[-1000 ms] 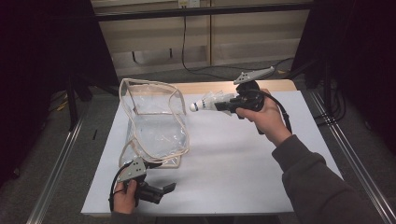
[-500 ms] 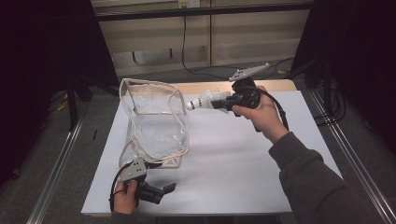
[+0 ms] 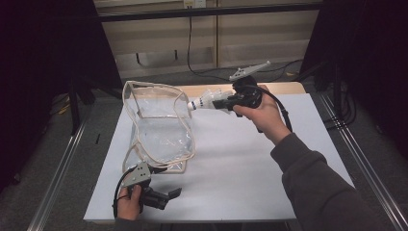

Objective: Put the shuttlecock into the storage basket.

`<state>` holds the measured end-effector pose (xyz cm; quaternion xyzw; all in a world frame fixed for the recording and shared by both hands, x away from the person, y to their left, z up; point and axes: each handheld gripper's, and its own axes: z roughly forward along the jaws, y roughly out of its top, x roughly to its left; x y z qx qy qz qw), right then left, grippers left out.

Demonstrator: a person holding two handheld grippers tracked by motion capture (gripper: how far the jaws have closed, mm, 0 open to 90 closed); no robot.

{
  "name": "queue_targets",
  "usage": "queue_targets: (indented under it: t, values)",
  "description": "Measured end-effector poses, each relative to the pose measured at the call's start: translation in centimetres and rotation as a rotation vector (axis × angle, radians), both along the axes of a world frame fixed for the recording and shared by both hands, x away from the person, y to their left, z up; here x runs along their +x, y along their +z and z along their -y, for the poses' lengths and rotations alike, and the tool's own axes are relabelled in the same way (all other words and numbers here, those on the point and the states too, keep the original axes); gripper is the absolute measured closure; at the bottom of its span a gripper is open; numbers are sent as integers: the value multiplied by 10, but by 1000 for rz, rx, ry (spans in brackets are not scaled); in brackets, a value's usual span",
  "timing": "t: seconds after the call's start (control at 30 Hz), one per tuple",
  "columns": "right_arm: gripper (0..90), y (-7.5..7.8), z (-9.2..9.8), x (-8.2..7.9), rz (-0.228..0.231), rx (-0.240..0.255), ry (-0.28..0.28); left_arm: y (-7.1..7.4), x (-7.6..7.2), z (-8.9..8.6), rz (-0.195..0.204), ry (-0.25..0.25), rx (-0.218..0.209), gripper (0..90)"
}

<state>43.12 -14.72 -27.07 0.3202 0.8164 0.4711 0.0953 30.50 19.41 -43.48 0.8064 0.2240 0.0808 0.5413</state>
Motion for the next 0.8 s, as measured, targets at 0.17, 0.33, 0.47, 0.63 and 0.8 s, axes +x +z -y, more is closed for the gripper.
queue_targets:
  t: [0.17,0.33,0.47,0.63,0.8]
  values:
    - [887,2,-5,3,2,9,-2,0,0,0,0,-4,-1,27]
    - [888,3,-12,4,3,6,8,0,0,0,-2,-4,-9,27]
    - [887,4,-21,4,4,3,18,0,0,0,-5,-12,-13,27]
    - [887,7,-31,3,5,6,20,0,-1,-1,-5,-13,-13,28]
    - [887,8,-41,4,6,-6,24,0,-1,-1,-4,-14,-13,28]
